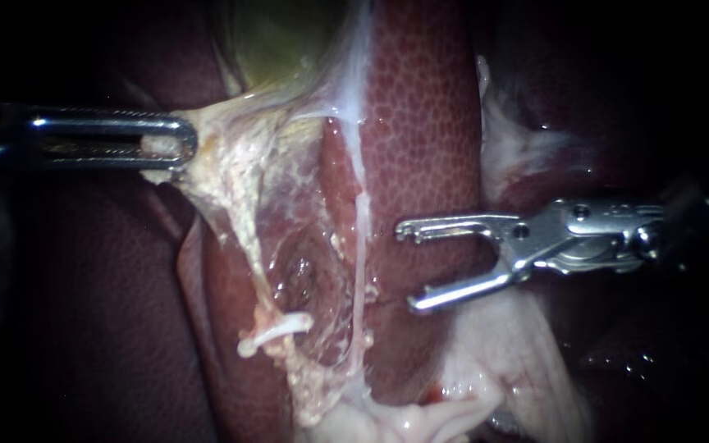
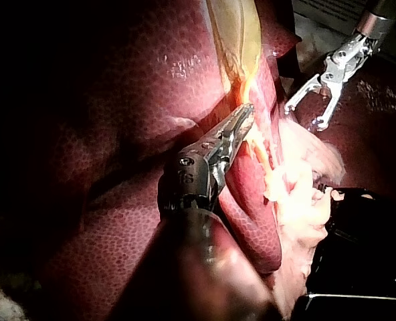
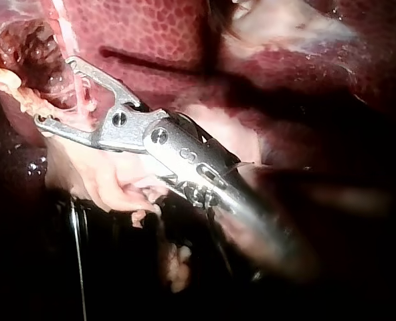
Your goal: Going back first clip left tube
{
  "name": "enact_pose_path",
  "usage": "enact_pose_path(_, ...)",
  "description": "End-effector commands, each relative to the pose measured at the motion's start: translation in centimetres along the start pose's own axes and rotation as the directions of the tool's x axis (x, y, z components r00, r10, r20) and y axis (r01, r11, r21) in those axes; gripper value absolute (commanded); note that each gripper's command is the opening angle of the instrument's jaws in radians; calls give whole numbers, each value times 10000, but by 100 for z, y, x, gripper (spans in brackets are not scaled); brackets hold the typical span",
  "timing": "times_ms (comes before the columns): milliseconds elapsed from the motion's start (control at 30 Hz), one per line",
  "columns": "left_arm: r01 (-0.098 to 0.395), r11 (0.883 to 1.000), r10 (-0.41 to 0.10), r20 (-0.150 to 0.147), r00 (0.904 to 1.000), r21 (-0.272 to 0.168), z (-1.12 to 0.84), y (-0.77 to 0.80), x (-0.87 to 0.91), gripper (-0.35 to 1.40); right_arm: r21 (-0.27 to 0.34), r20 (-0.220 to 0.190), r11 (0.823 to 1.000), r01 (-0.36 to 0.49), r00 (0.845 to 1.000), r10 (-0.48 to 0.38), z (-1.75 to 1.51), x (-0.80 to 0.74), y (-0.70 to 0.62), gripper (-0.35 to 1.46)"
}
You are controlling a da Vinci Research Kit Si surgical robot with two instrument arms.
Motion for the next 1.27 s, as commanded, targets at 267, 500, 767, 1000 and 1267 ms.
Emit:
enact_pose_path(267,-53,10000,53,12,10000,14,12,1,11,-35,52,93,9999,100,9999,-101,-14,14,-8,60)
enact_pose_path(500,-309,9994,312,-180,9994,153,47,13,46,-35,57,95,9999,98,9999,-99,-14,15,-10,60)
enact_pose_path(767,-330,9991,341,-439,9985,268,94,28,69,-35,59,93,9999,102,9999,-102,-14,16,-12,60)
enact_pose_path(1000,-363,9986,382,-490,9981,393,110,24,73,-35,49,90,10000,78,9999,-79,-14,16,-11,60)
enact_pose_path(1267,-365,9985,385,-493,9980,403,110,24,73,-35,42,87,10000,61,9999,-61,-15,18,-10,60)
